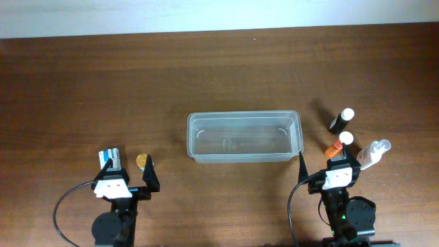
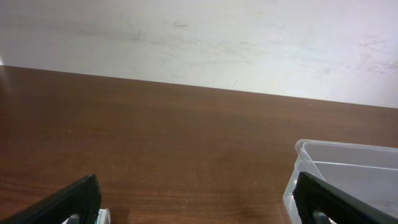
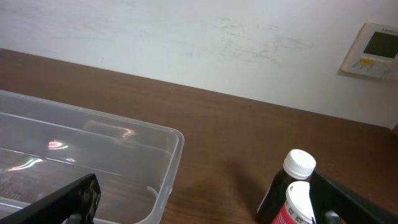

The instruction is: Pack container

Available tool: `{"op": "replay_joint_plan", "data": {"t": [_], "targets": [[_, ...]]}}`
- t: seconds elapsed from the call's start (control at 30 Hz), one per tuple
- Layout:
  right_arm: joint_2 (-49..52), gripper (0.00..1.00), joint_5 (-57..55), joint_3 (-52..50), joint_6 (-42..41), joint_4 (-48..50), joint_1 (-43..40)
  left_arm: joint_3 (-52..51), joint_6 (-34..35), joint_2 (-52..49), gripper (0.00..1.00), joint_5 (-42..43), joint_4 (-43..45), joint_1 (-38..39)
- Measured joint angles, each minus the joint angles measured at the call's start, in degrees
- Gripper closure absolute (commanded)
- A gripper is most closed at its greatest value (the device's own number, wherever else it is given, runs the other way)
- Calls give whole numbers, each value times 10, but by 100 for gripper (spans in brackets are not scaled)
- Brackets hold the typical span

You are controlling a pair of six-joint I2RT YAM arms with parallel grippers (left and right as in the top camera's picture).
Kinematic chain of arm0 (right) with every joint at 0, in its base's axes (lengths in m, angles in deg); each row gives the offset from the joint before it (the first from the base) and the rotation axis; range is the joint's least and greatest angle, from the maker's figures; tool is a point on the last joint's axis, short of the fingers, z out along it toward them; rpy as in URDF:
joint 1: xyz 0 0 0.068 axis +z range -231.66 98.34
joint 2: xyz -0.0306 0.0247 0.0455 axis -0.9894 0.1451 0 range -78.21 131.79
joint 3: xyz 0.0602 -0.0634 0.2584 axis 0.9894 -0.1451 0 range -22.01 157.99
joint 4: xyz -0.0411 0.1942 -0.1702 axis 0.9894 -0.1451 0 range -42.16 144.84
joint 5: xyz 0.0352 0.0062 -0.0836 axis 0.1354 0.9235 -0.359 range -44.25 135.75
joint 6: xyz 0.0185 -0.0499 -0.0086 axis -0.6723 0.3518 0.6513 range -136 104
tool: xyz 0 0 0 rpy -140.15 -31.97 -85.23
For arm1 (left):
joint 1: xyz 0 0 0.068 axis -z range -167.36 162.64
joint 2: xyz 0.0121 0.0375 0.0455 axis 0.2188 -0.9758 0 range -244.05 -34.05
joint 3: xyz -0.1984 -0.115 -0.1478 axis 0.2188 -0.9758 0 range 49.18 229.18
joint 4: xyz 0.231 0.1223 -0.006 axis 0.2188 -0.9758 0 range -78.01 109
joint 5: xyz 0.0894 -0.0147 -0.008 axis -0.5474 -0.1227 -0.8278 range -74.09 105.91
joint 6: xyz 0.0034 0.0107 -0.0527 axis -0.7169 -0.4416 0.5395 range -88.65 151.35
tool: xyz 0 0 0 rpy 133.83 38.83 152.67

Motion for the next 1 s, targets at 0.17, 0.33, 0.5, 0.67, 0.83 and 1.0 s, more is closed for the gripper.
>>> {"op": "replay_joint_plan", "data": {"t": [0.17, 0.33, 0.5, 0.67, 0.83, 1.0], "targets": [[0, 2, 0, 0, 0, 0, 0, 0, 0, 0, 1, 0, 0, 0], [0, 2, 0, 0, 0, 0, 0, 0, 0, 0, 1, 0, 0, 0], [0, 2, 0, 0, 0, 0, 0, 0, 0, 0, 1, 0, 0, 0], [0, 2, 0, 0, 0, 0, 0, 0, 0, 0, 1, 0, 0, 0], [0, 2, 0, 0, 0, 0, 0, 0, 0, 0, 0, 0, 0, 0], [0, 2, 0, 0, -6, 0, 0, 0, 0, 0, 1, 0, 0, 0]]}}
